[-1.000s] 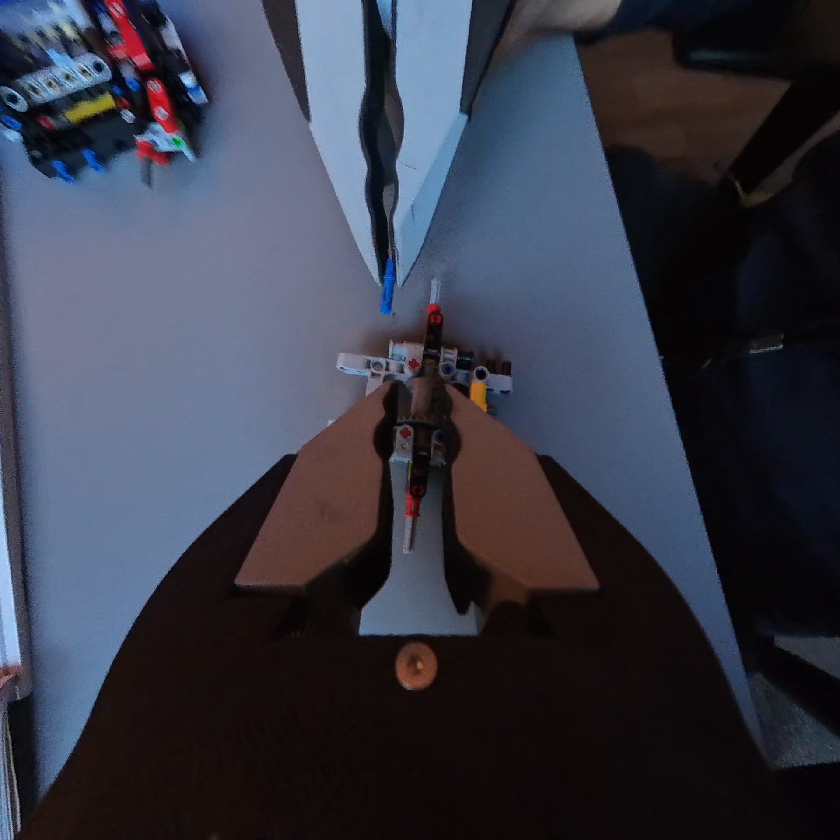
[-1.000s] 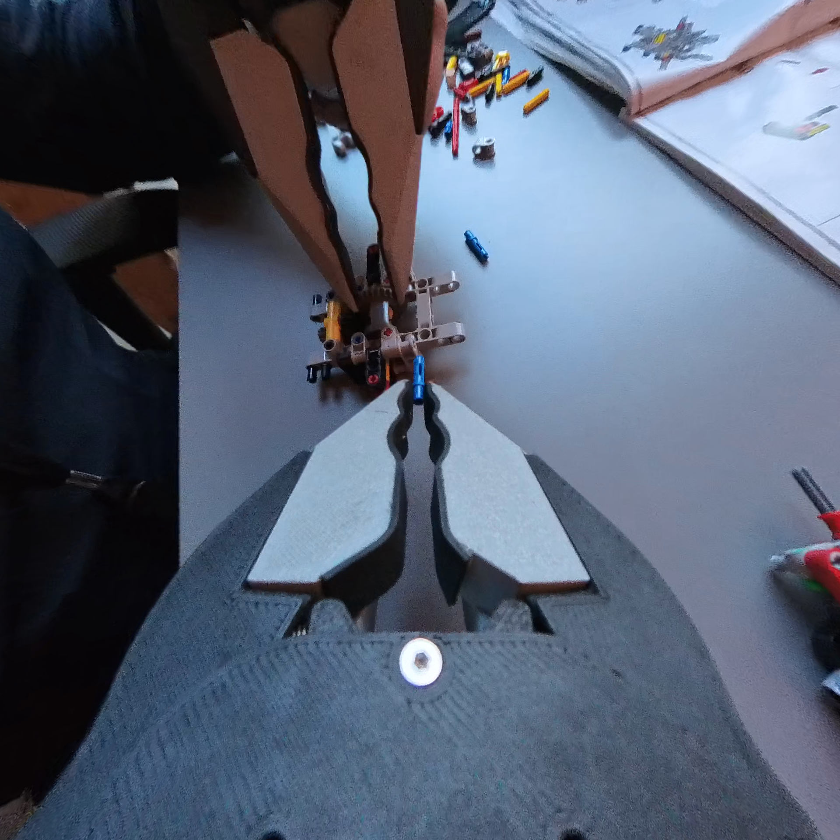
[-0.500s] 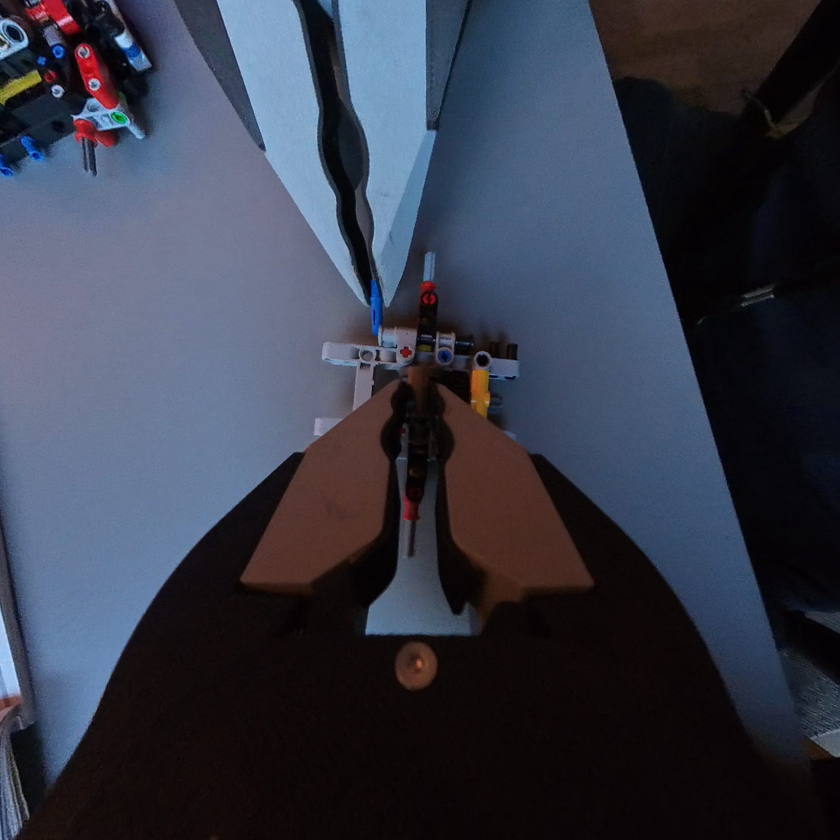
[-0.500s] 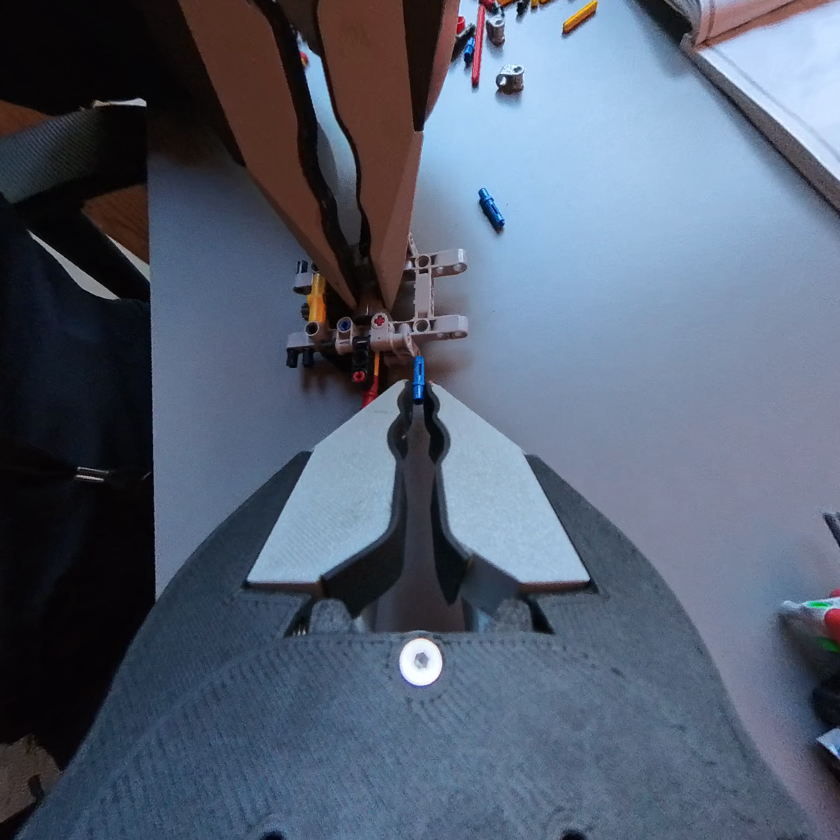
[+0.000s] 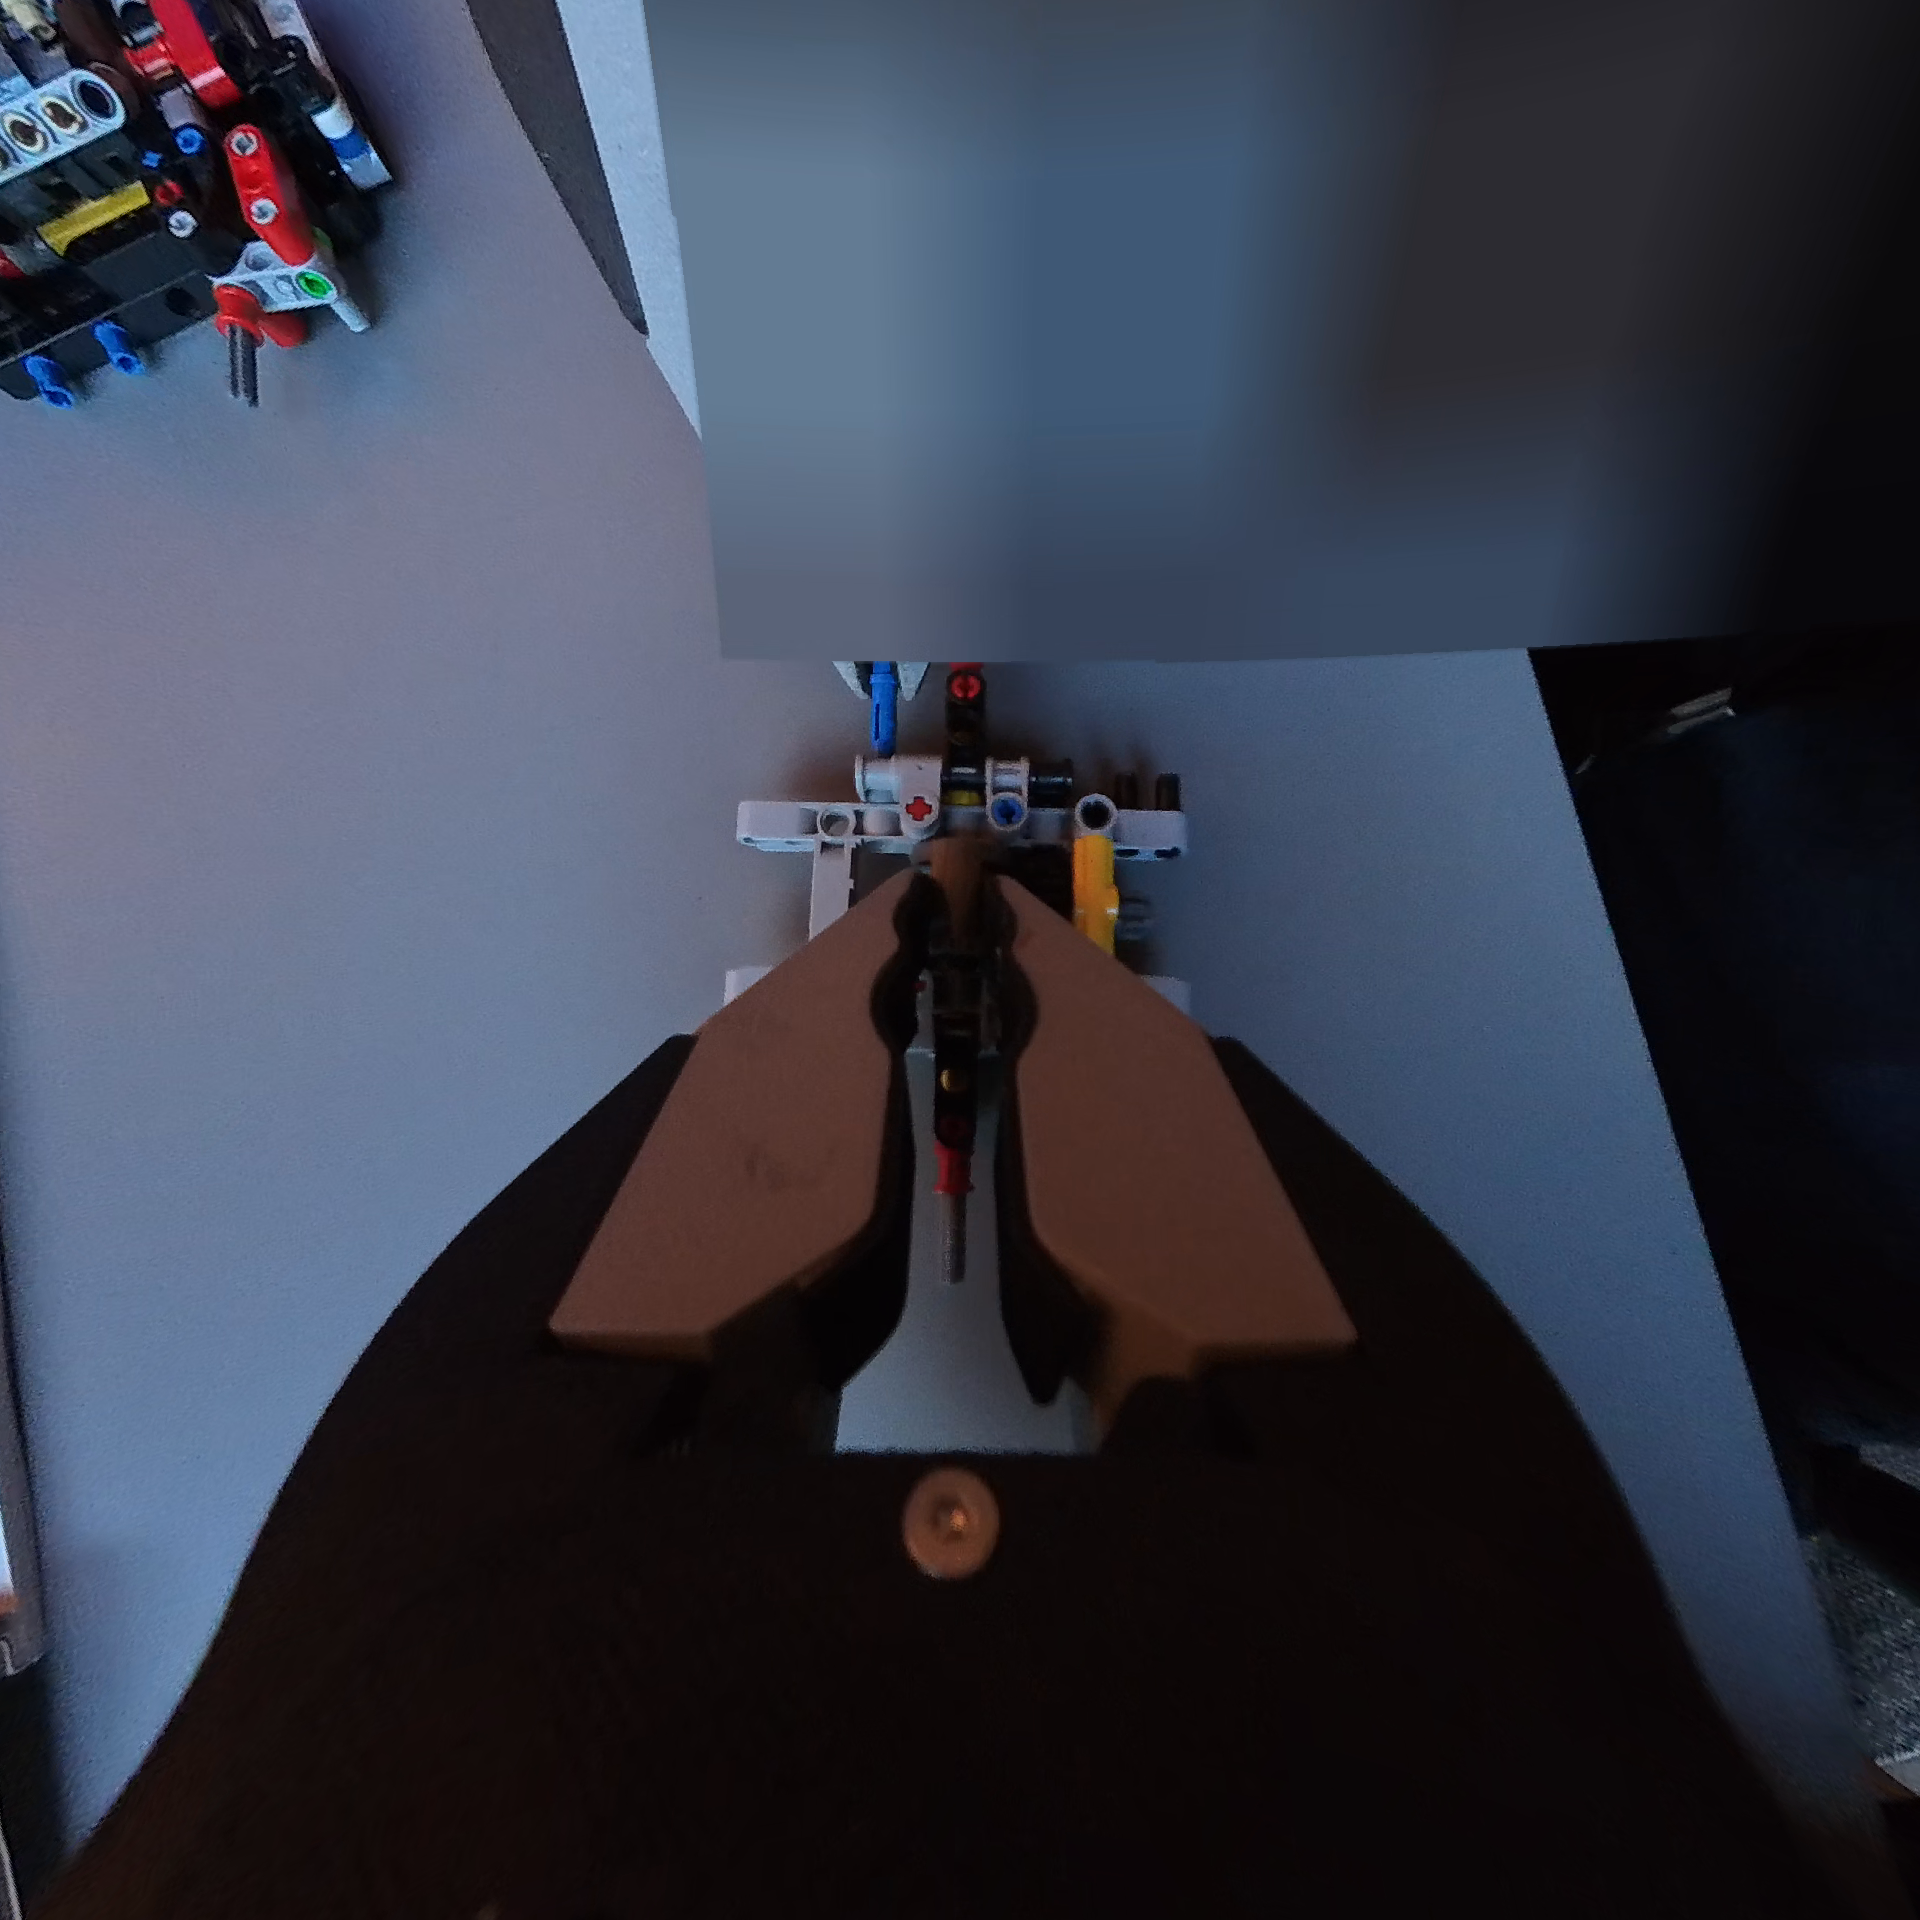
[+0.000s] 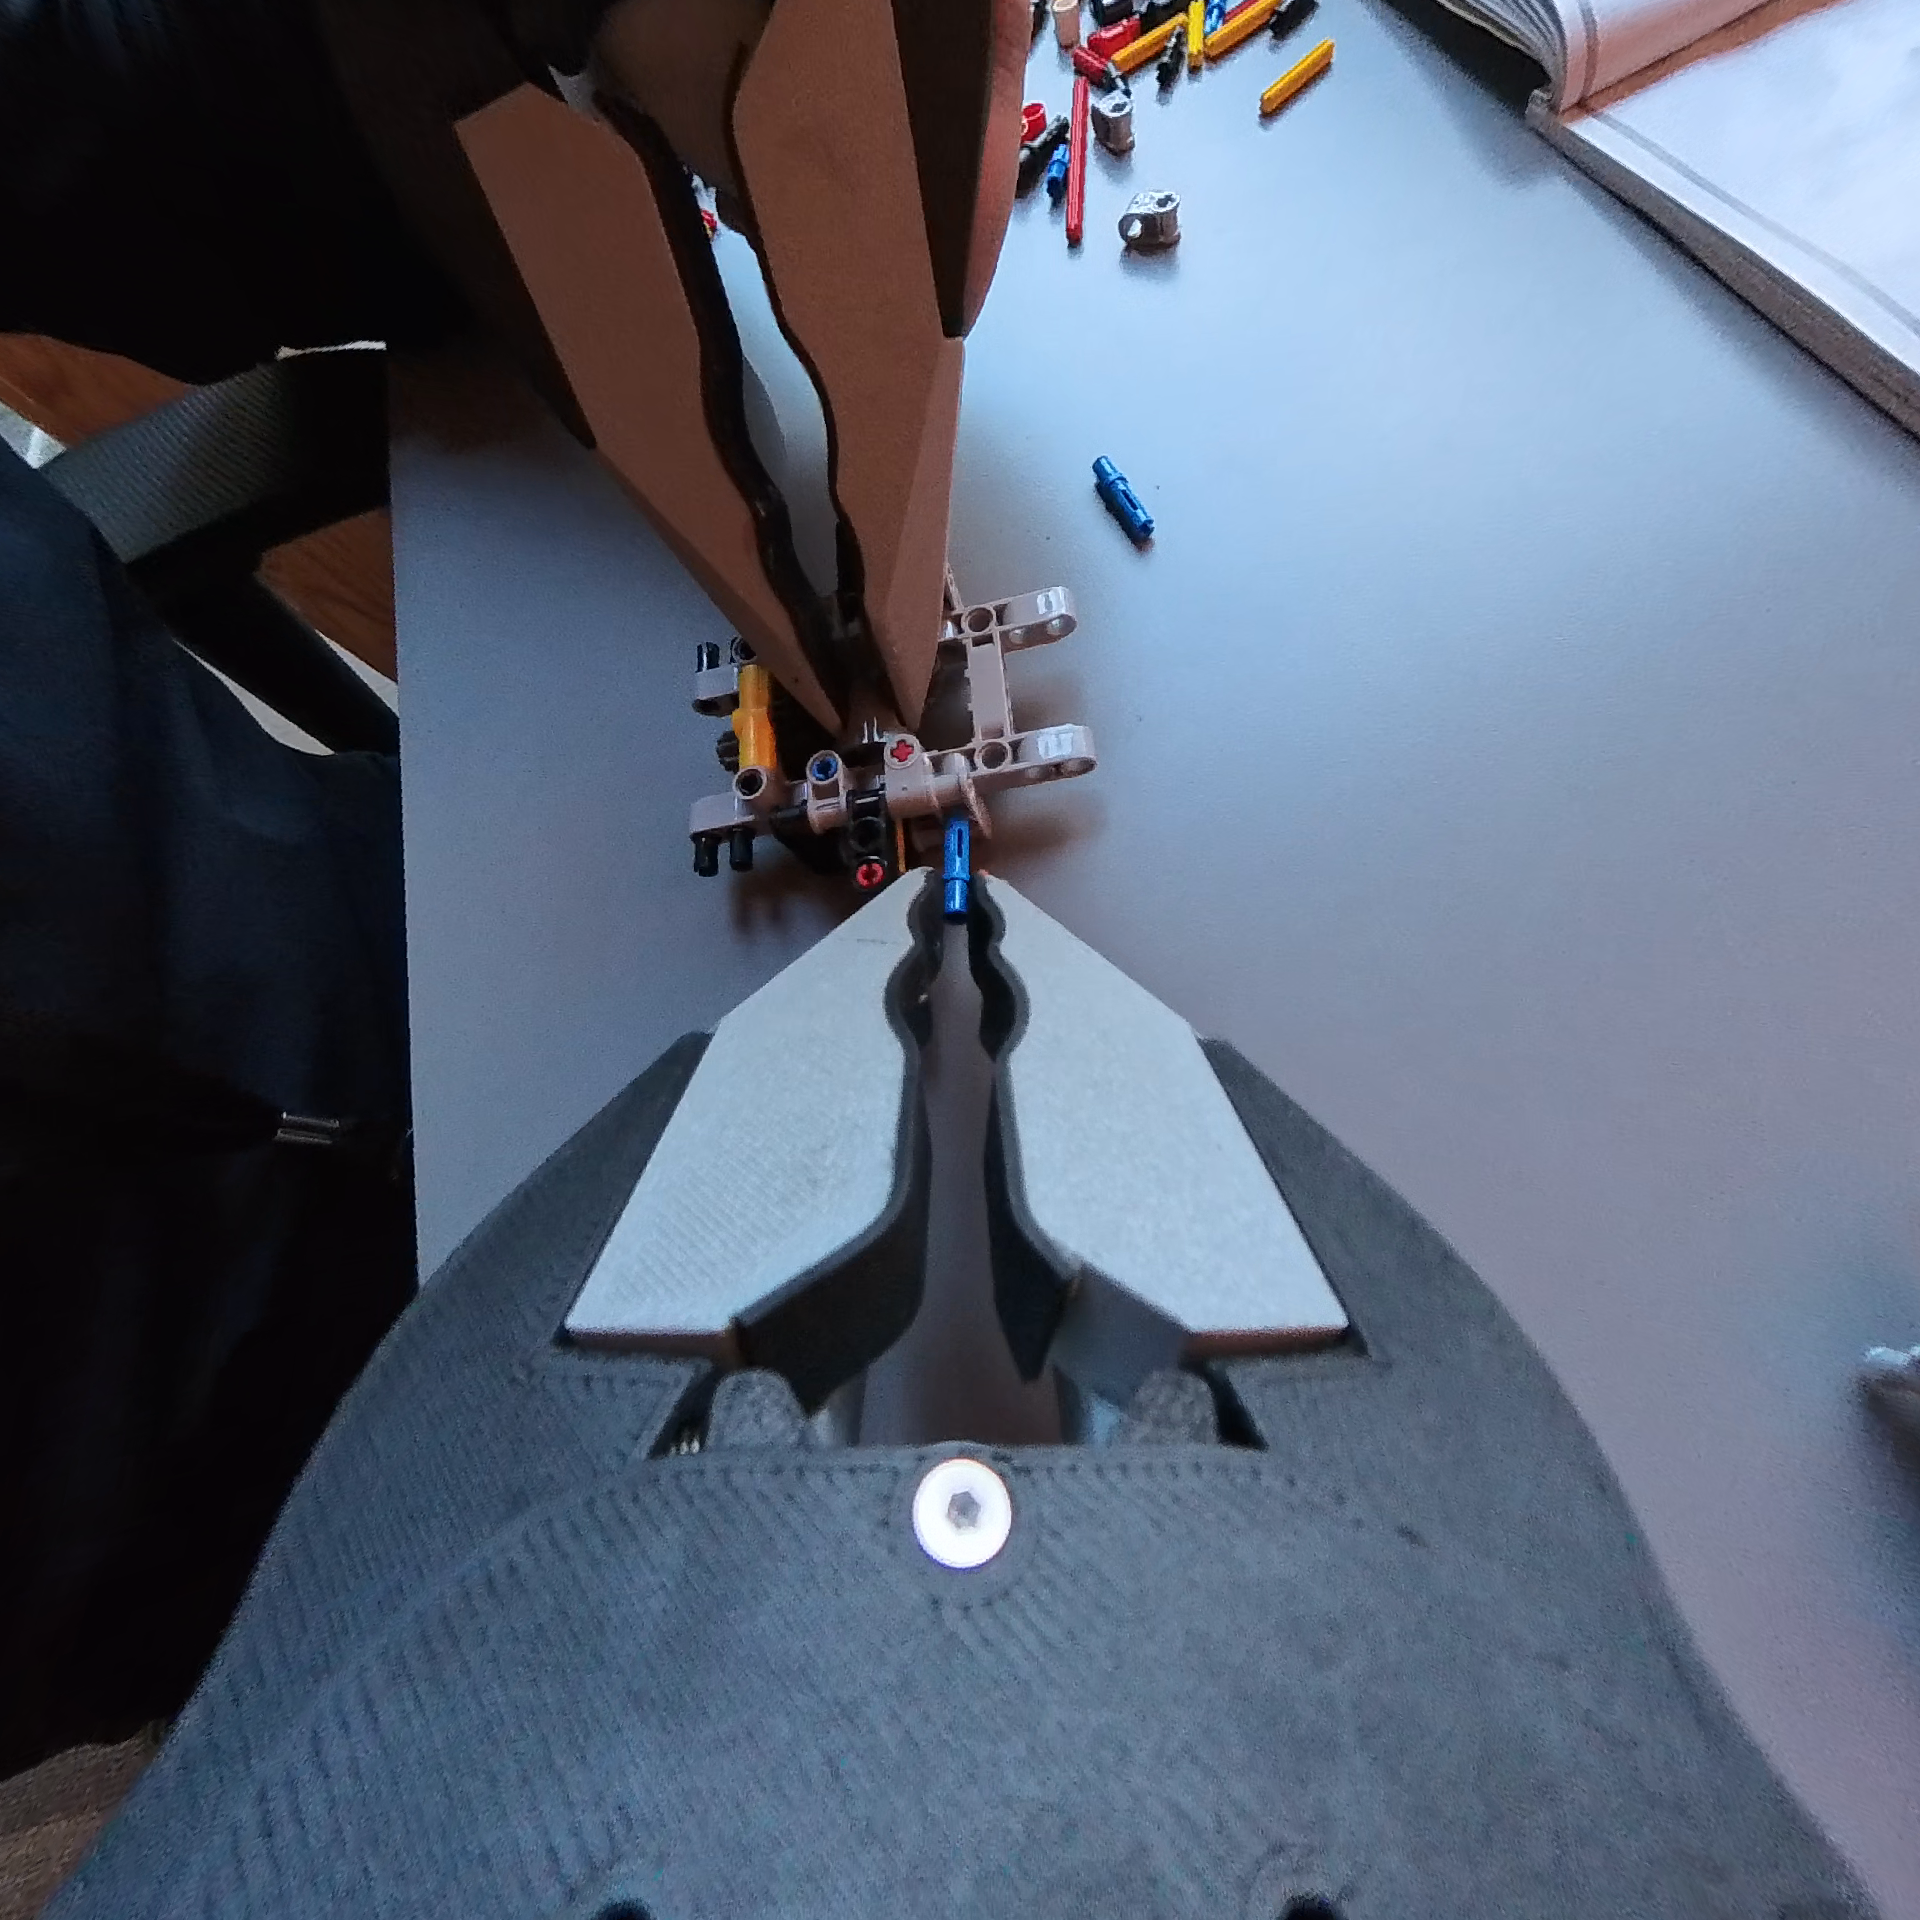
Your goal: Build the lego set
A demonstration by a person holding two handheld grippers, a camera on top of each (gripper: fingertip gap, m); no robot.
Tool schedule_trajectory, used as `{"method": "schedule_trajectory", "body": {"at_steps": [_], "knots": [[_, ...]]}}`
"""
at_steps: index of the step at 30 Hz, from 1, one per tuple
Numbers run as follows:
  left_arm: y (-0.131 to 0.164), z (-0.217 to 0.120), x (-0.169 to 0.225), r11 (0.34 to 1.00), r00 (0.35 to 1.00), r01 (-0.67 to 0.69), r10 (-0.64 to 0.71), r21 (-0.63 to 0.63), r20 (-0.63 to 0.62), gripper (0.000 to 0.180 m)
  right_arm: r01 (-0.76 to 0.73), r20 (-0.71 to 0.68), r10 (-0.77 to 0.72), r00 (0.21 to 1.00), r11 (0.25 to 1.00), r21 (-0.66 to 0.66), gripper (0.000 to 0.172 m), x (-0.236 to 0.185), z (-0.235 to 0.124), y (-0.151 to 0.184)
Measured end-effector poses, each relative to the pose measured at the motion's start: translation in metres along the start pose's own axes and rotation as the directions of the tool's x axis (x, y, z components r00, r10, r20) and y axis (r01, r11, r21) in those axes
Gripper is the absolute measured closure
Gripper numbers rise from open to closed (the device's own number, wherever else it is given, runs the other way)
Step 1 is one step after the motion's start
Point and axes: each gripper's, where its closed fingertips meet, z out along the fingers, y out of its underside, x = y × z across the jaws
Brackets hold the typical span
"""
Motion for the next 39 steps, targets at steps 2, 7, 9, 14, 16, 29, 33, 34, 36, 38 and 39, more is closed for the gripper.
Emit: {"method": "schedule_trajectory", "body": {"at_steps": [2,7,9,14,16,29,33,34,36,38,39], "knots": [[0.0001,0.0,-0.0001,1.0,1.0,0.002,-0.002,0.004,0.001,0.174,-0.007,-0.003,0.007,1.0,1.0,-0.008,0.17,0.0001,0.0006,0.0015],[0.0001,-0.0001,0.0002,1.0,1.0,-0.001,0.001,0.011,0.004,0.174,-0.016,-0.01,0.016,1.0,1.0,-0.007,0.17,0.0015,0.0007,0.0014],[0.0,-0.0002,0.0002,1.0,1.0,0.004,-0.004,0.018,0.001,0.173,-0.018,-0.009,0.018,1.0,1.0,-0.011,0.17,0.0015,0.001,0.0018],[0.0002,-0.0003,0.0008,1.0,1.0,0.002,-0.002,0.024,0.001,0.173,-0.028,0.0,0.028,1.0,0.999,-0.015,0.17,0.0003,0.0012,0.003],[0.0001,-0.0002,0.001,1.0,1.0,0.006,-0.006,0.027,-0.002,0.173,-0.037,0.005,0.038,0.999,0.998,-0.043,0.17,-0.0001,0.0027,0.0076],[-0.0006,0.0,0.001,0.999,1.0,0.003,-0.003,0.033,0.002,0.173,-0.013,-0.001,0.013,1.0,0.999,-0.031,0.17,-0.0023,0.0014,0.0064],[-0.0009,0.0001,0.0012,0.999,1.0,0.0,-0.001,0.035,0.004,0.173,-0.021,0.006,0.021,1.0,1.0,-0.012,0.17,-0.0027,-0.0002,0.0041],[-0.0009,0.0001,0.0013,0.999,1.0,-0.002,0.002,0.036,0.004,0.173,-0.021,0.003,0.021,1.0,1.0,-0.007,0.17,-0.0017,-0.0002,0.0029],[-0.0009,-0.0001,0.0007,0.999,1.0,-0.001,0.001,0.036,0.005,0.173,-0.024,0.004,0.024,1.0,1.0,-0.003,0.17,-0.0008,0.0002,0.0017],[-0.001,0.0001,0.0008,0.999,1.0,0.002,-0.002,0.04,0.001,0.174,-0.023,0.004,0.023,1.0,1.0,-0.001,0.17,-0.0008,0.0,0.0015],[-0.001,0.0001,0.0008,0.999,1.0,0.001,-0.001,0.042,-0.002,0.174,-0.025,0.007,0.025,1.0,1.0,0.001,0.17,-0.001,-0.0002,0.0012]]}}
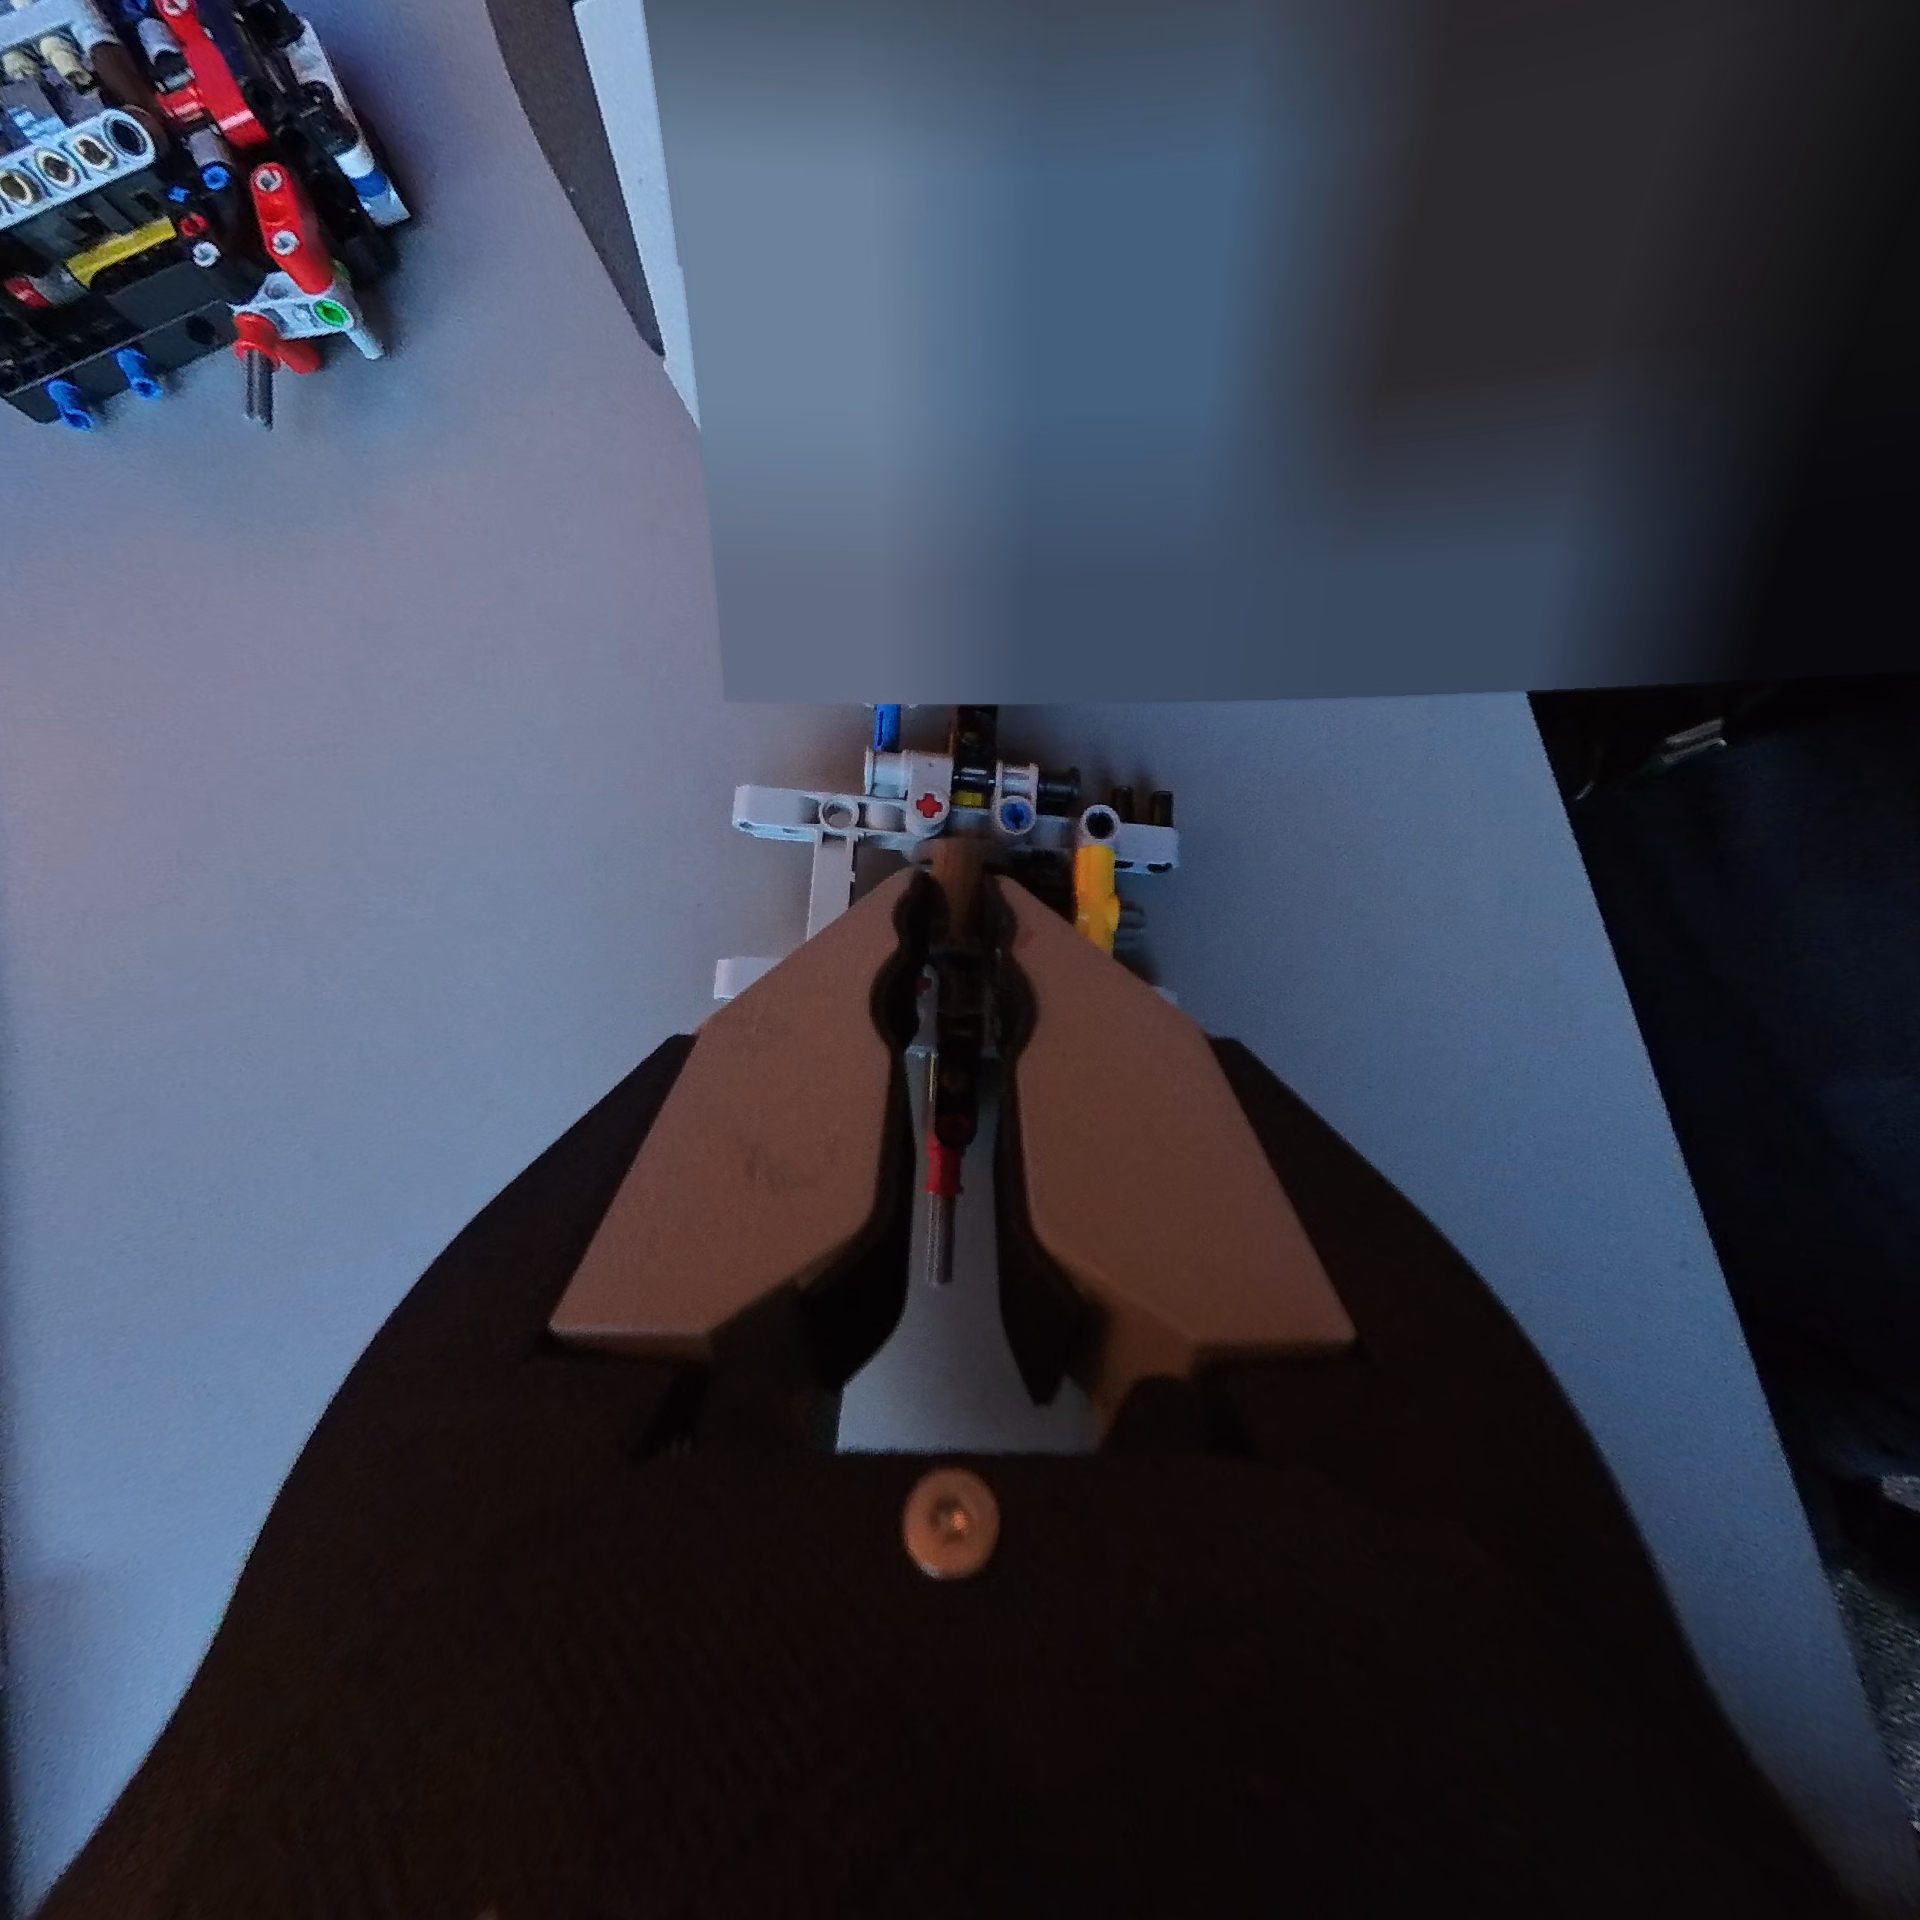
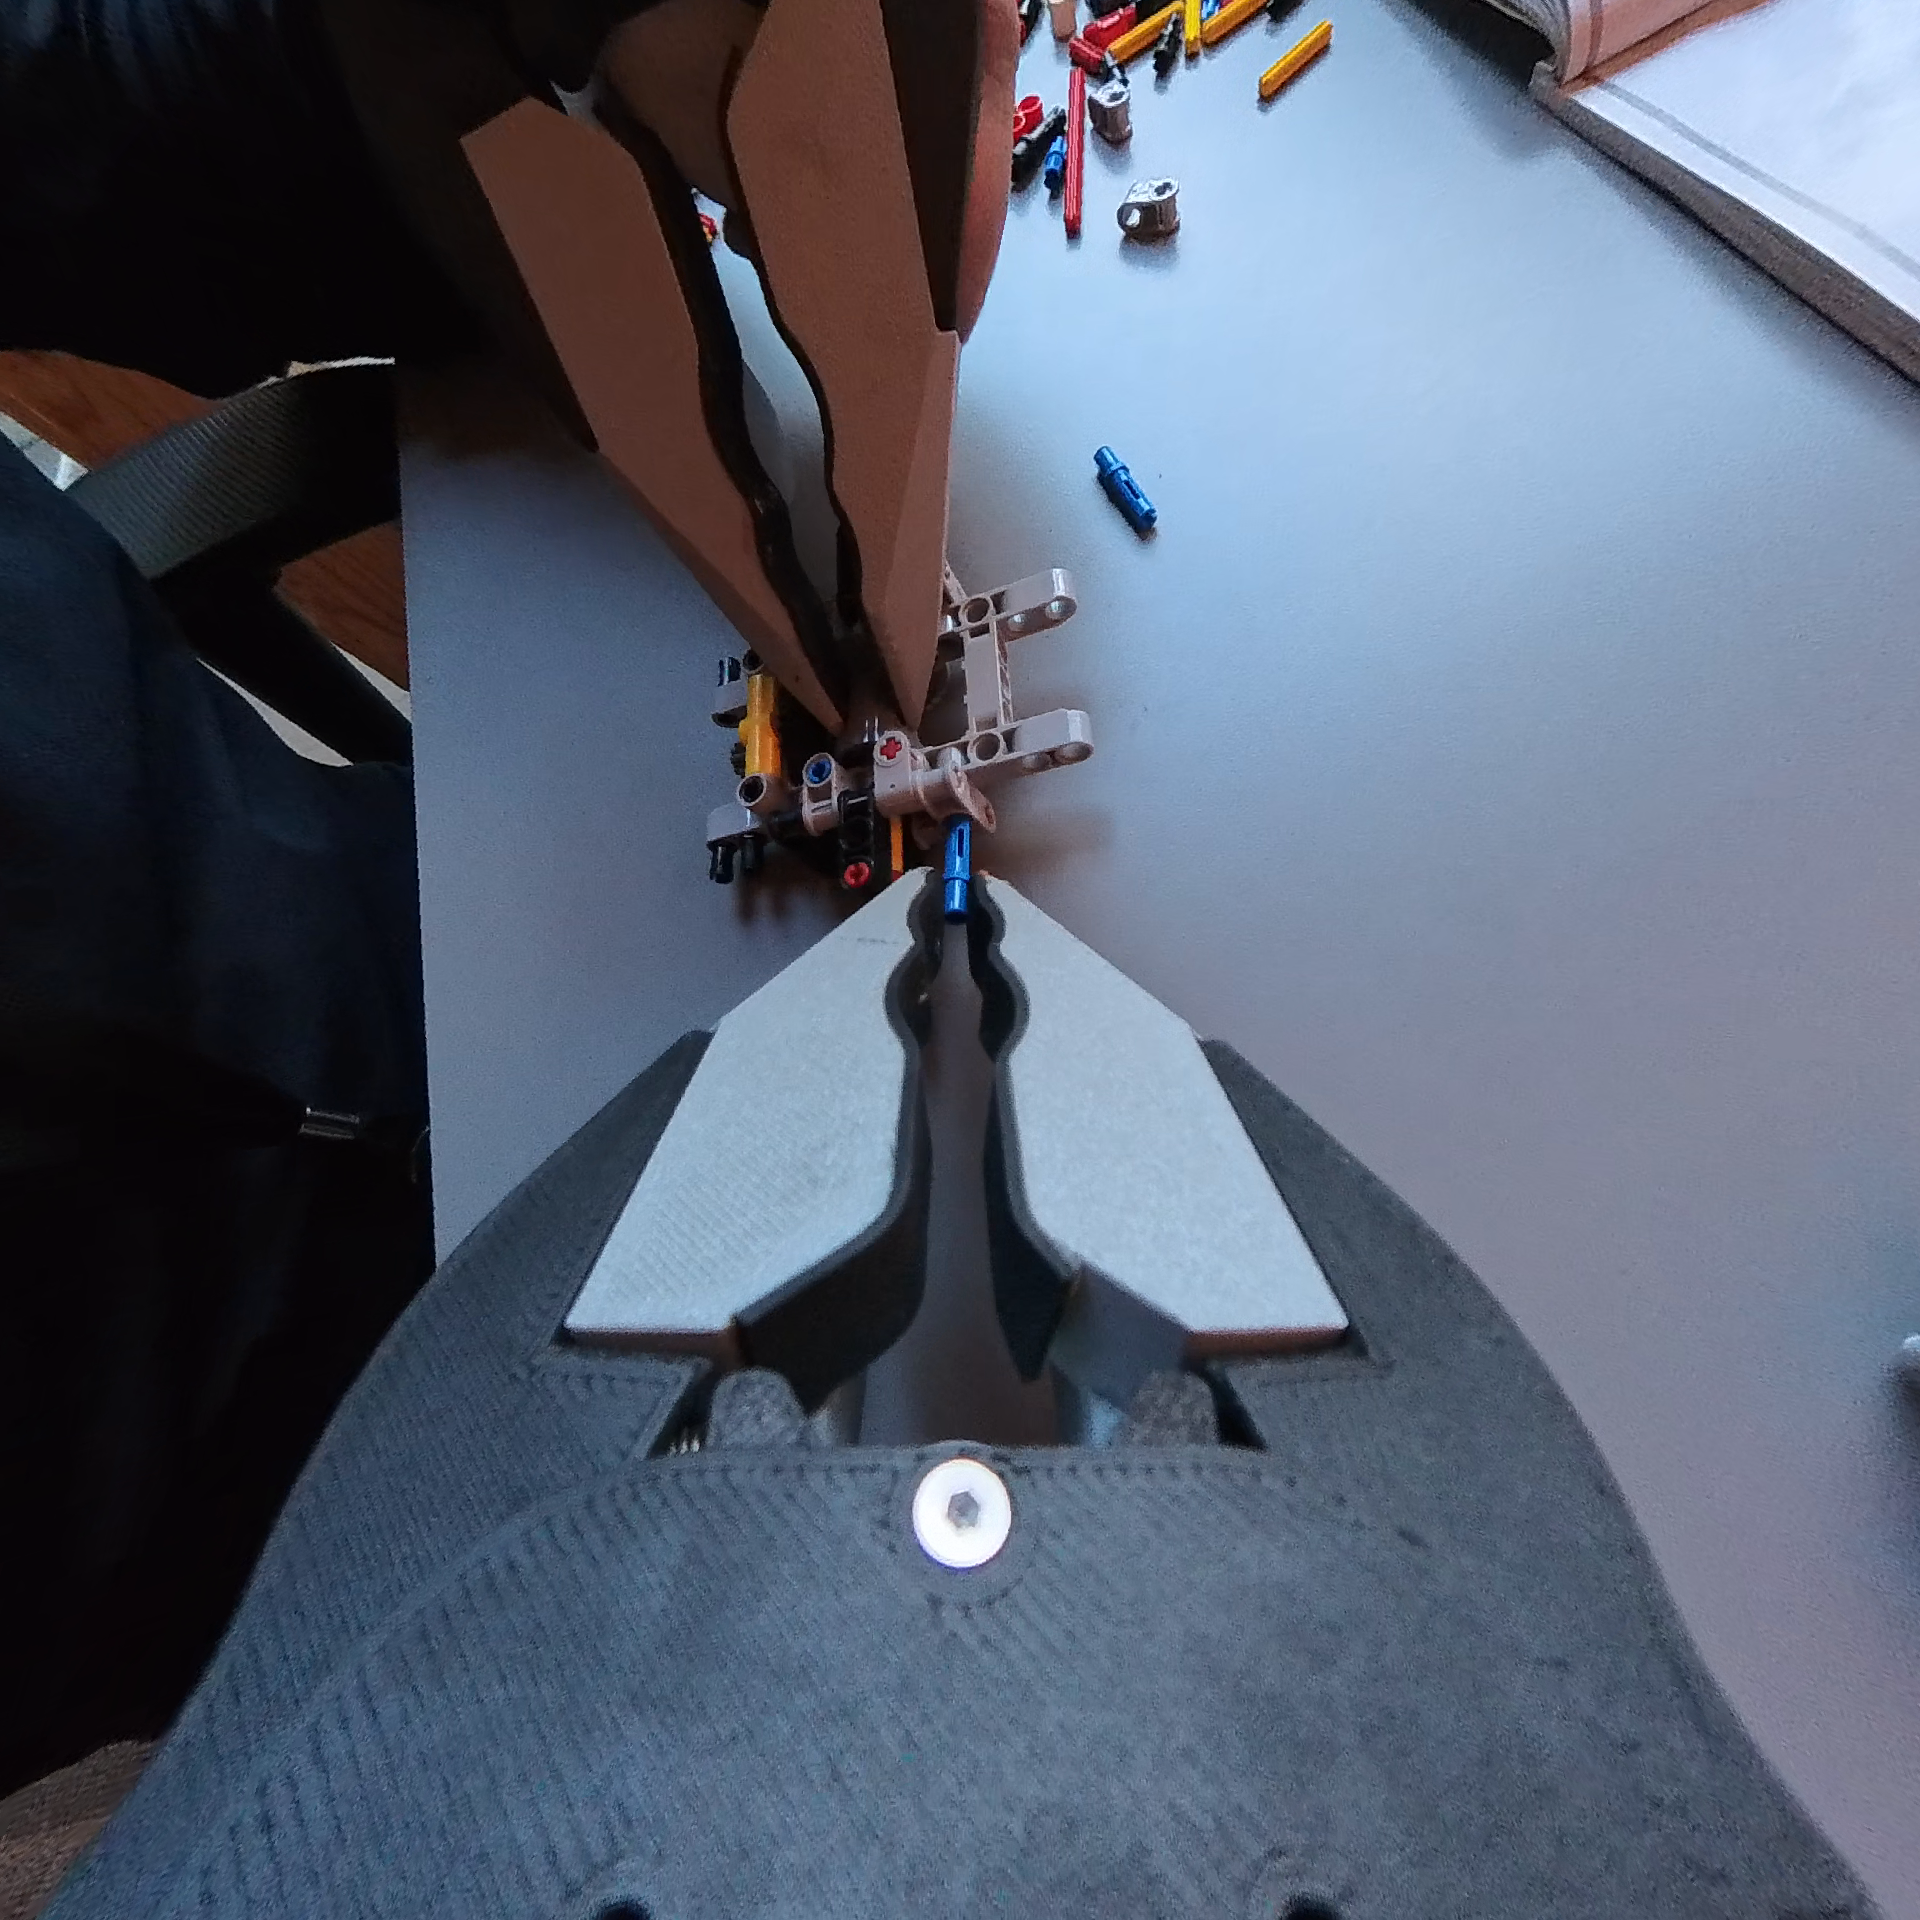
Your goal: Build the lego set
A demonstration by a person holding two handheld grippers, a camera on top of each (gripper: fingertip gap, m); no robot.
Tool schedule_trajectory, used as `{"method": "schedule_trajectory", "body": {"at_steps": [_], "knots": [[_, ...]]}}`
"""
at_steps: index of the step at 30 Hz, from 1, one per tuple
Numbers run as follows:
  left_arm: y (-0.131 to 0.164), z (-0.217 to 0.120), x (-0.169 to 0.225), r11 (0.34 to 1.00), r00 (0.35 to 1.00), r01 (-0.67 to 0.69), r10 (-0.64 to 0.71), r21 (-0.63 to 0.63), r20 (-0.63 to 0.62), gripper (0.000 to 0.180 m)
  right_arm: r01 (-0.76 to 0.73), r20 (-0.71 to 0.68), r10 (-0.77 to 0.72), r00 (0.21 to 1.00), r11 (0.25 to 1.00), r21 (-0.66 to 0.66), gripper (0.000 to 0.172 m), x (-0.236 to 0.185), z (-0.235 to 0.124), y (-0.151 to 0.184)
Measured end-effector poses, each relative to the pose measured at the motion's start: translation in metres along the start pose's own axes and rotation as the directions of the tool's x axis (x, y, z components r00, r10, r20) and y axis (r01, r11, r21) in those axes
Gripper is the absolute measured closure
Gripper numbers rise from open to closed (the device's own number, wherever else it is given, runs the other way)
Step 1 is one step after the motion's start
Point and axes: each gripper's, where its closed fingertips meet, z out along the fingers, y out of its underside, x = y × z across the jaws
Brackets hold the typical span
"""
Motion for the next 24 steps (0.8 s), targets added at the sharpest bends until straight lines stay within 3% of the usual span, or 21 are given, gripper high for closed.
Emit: {"method": "schedule_trajectory", "body": {"at_steps": [5,9,15,20,24], "knots": [[-0.0012,0.0003,-0.0021,0.999,1.0,0.023,-0.023,0.027,-0.019,0.173,-0.058,0.03,0.057,0.998,0.998,0.009,0.17,0.0026,-0.0009,-0.001],[-0.0014,0.0003,-0.0035,0.999,0.999,0.039,-0.038,0.035,-0.018,0.173,-0.198,0.074,0.197,0.978,0.98,0.005,0.17,0.005,0.0011,-0.0002],[-0.0019,-0.0005,-0.0041,0.99,0.994,0.106,-0.103,0.092,-0.037,0.174,-0.47,0.229,0.464,0.856,0.882,-0.03,0.171,0.0051,0.0027,-0.0005],[-0.0018,-0.0007,-0.0049,0.989,0.993,0.113,-0.11,0.1,-0.04,0.173,-0.495,0.27,0.493,0.827,0.866,-0.065,0.171,0.0054,0.0036,-0.0008],[-0.0009,-0.0019,-0.0048,0.987,0.989,0.145,-0.142,0.067,-0.05,0.174,-0.451,0.23,0.447,0.864,0.892,-0.041,0.171,0.0054,0.0043,-0.0005]]}}
